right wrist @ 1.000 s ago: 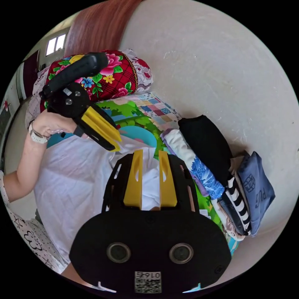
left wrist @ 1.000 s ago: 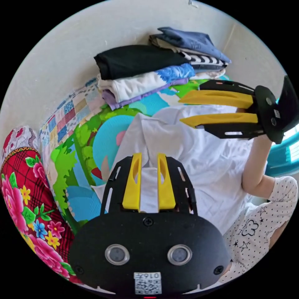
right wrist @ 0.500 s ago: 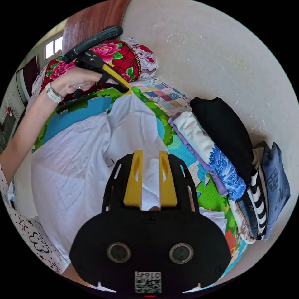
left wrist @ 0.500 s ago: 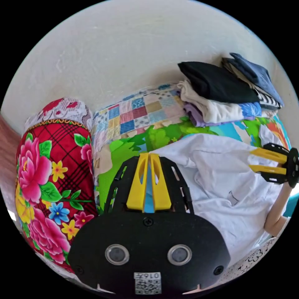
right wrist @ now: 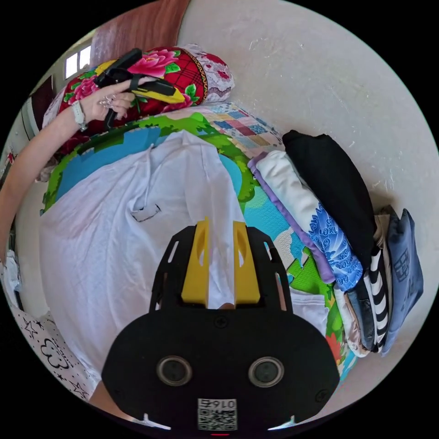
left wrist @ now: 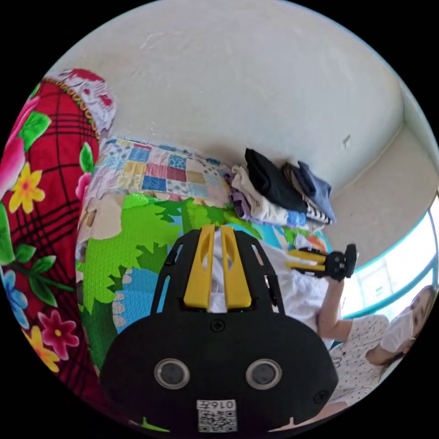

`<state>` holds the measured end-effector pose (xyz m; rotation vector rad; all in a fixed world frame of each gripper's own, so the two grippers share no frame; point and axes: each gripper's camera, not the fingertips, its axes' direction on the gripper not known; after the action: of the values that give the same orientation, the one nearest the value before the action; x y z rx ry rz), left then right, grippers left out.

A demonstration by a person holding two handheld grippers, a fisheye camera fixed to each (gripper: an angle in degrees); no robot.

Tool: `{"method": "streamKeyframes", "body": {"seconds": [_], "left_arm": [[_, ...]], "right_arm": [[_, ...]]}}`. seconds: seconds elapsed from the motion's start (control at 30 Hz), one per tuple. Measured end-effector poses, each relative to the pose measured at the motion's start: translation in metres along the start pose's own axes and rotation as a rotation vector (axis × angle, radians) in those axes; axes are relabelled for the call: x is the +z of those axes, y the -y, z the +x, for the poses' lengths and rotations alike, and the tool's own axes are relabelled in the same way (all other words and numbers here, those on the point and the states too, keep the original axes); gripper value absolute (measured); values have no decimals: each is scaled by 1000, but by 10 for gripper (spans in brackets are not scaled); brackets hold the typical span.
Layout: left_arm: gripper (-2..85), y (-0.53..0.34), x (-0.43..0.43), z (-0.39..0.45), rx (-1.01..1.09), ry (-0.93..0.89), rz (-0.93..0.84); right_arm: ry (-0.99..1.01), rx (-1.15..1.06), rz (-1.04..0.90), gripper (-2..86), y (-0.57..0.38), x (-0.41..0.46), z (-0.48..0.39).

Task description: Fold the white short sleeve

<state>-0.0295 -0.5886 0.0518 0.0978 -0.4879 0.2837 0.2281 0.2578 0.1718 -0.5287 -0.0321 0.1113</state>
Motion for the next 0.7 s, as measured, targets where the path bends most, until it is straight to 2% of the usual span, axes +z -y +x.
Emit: {"method": "streamKeyframes", "body": {"seconds": [0.07,0.13,0.23,0.3,0.5,0.6,0.63,0.7], "left_arm": [[53,8,40,19,100,16,-203],[62,11,64,28,134,85,-266],[64,22,89,26,124,287,-290],[61,30,98,22,122,329,-269],[-5,71,79,-13,16,158,-113],[-8,86,44,-54,-156,43,106],[-9,85,34,-74,-228,-63,203],[-8,84,30,-99,-279,-192,264]], "right_arm": [[-31,18,-41,71,6,11,1],[-71,42,-55,37,12,19,3],[-151,86,-31,9,15,18,6],[-157,135,7,4,14,14,11],[-55,300,125,0,1,8,39],[-46,389,159,1,-6,9,53],[-78,417,149,2,-7,11,55],[-136,430,121,5,-6,15,54]]}}
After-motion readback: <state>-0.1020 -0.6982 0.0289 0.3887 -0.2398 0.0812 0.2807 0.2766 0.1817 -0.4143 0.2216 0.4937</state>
